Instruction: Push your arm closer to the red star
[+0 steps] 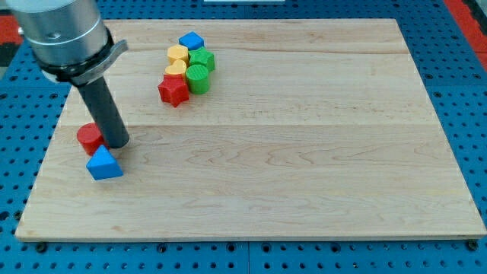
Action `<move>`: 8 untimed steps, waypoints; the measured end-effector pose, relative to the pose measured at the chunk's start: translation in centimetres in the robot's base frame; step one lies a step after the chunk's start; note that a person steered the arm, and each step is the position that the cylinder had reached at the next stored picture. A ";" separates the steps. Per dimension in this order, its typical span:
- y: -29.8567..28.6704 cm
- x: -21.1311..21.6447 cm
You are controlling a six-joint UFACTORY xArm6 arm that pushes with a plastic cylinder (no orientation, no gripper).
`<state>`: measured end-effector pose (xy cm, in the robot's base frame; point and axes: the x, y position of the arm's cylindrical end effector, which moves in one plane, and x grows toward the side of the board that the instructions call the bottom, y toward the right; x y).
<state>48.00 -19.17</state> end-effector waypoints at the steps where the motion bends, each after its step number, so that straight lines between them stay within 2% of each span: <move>1: 0.9 1.6; 8: 3.7 -6.2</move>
<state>41.78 -15.48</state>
